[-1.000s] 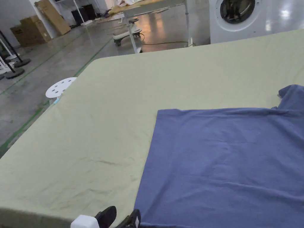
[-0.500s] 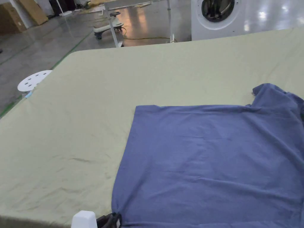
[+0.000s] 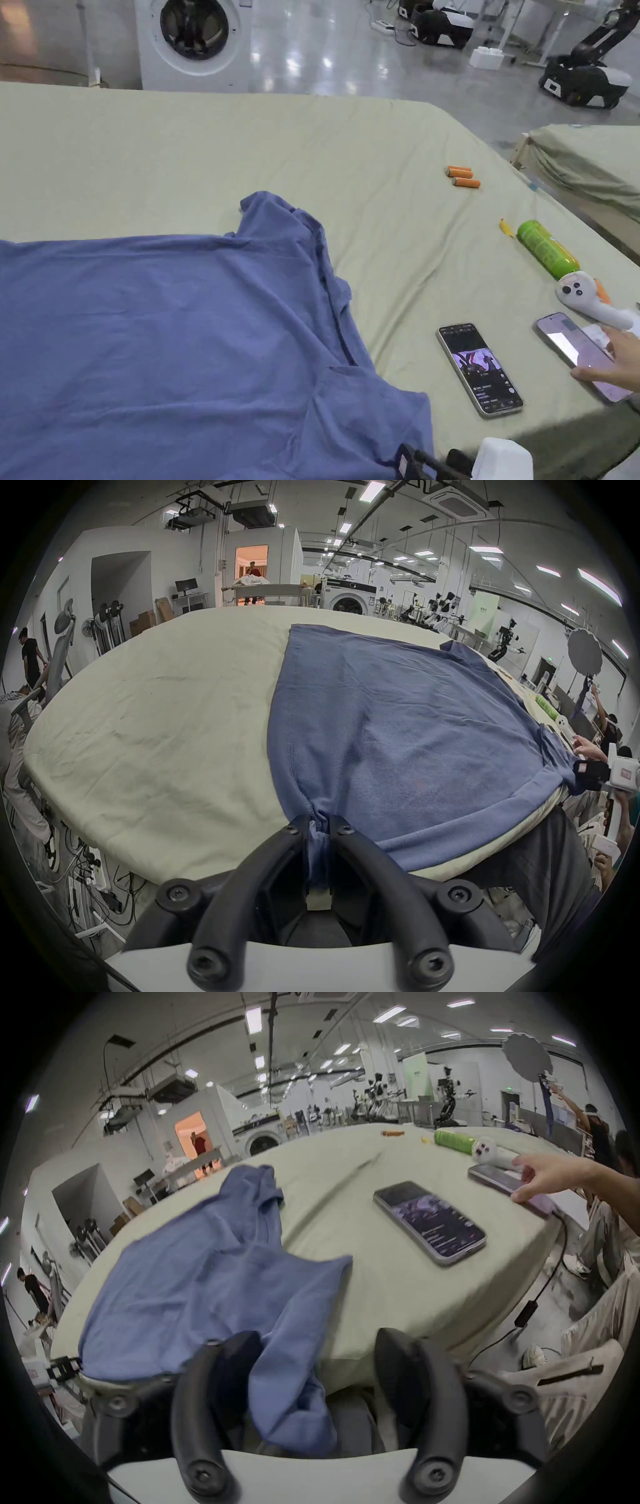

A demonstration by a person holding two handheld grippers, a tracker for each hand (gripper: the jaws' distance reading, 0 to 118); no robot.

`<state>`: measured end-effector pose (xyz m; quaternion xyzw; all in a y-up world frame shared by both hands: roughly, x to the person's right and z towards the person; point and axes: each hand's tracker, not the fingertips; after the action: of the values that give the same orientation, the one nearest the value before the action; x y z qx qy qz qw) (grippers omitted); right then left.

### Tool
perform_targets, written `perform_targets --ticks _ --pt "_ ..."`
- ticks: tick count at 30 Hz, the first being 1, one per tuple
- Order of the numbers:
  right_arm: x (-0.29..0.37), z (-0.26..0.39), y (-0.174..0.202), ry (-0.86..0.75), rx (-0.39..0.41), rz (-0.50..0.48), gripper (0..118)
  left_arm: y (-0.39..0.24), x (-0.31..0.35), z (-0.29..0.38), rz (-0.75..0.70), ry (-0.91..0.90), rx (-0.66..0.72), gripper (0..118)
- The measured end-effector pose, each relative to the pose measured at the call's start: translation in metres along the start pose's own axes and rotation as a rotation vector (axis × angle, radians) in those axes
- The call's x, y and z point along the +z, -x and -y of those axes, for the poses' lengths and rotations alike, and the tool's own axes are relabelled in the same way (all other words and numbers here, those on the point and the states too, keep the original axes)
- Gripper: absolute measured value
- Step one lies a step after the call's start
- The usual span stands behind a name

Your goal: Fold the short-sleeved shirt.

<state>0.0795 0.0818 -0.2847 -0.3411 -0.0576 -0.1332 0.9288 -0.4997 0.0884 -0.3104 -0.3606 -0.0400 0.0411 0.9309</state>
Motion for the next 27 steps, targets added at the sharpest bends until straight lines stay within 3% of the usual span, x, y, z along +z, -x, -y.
perform_targets --ticks 2,4,6,8,12,15,17,23,27 --pt "-0.007 0.004 0.004 0.017 0.015 -0.024 37 -0.001 0.001 0.0 -0.003 -0.001 0.006 8" --pt "-0.005 0.003 0.009 0.005 0.037 0.001 32 0.0 0.0 0.001 -0.006 -0.005 0.018 8" --pt "-0.002 0.0 0.008 0.011 0.042 -0.024 7 -0.002 0.001 0.0 -0.012 -0.005 0.025 8" --pt "0.002 -0.004 0.011 -0.003 0.034 -0.023 4 -0.003 0.005 -0.004 -0.012 -0.005 0.028 7" --pt "0.011 -0.031 0.02 -0.081 0.131 -0.025 2 -0.002 0.021 -0.033 0.027 -0.05 0.049 6" --pt "0.001 -0.065 0.027 -0.113 0.118 -0.072 2 0.005 0.018 -0.073 0.061 -0.104 0.099 6" --pt "-0.014 -0.09 0.036 -0.129 0.123 -0.071 2 0.005 0.004 -0.099 0.051 -0.131 0.059 6" --pt "-0.087 -0.164 0.058 -0.159 0.113 -0.068 1 0.015 -0.07 -0.174 0.038 -0.126 0.055 6" --pt "-0.137 -0.197 0.068 -0.117 0.058 -0.077 1 0.023 -0.122 -0.207 0.021 -0.104 0.07 6"
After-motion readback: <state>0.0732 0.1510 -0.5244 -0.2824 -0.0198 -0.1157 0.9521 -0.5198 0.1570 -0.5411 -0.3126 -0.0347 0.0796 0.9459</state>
